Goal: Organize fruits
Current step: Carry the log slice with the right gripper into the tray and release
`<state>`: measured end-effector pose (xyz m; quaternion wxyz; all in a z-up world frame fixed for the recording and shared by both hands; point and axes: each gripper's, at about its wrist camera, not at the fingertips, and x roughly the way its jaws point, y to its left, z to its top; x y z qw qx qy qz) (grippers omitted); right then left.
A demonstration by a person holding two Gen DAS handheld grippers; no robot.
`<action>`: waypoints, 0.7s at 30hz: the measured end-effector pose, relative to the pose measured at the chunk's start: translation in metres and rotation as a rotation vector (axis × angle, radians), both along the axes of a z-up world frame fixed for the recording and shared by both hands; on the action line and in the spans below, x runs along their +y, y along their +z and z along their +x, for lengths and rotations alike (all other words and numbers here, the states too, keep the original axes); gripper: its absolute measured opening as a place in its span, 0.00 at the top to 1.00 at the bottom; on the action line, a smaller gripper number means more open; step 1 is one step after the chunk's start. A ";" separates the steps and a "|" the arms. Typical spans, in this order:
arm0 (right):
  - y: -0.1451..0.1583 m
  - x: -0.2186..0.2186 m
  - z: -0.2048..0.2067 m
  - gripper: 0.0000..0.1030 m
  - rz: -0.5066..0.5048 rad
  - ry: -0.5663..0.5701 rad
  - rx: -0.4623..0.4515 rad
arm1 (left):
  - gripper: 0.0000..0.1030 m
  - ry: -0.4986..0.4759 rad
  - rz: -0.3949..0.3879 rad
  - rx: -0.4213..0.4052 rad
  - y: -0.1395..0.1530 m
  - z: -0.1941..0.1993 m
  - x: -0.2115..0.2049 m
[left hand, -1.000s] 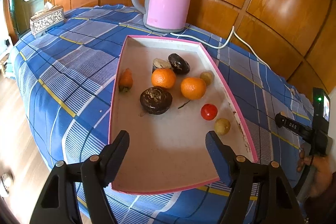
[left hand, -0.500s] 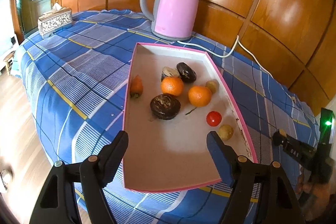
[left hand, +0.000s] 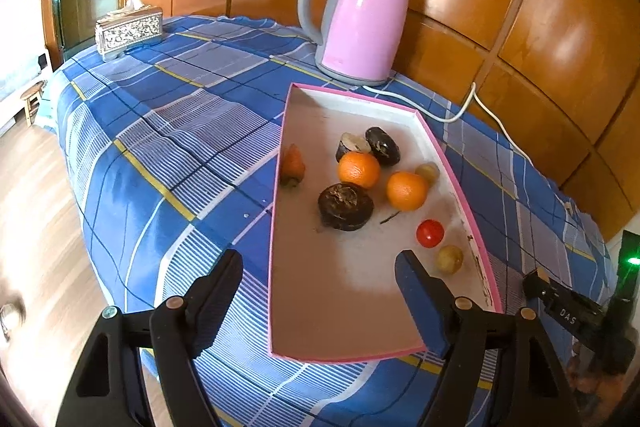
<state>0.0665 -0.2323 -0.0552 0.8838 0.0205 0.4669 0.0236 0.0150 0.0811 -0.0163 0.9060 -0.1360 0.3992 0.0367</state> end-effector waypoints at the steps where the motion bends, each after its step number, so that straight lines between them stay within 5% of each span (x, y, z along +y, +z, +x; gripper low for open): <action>1: 0.002 0.001 0.000 0.65 0.003 0.004 -0.003 | 0.23 0.005 -0.001 -0.001 0.000 0.000 0.001; 21: 0.046 0.082 0.032 0.65 0.070 0.254 -0.068 | 0.22 0.095 -0.022 0.013 -0.008 0.004 0.026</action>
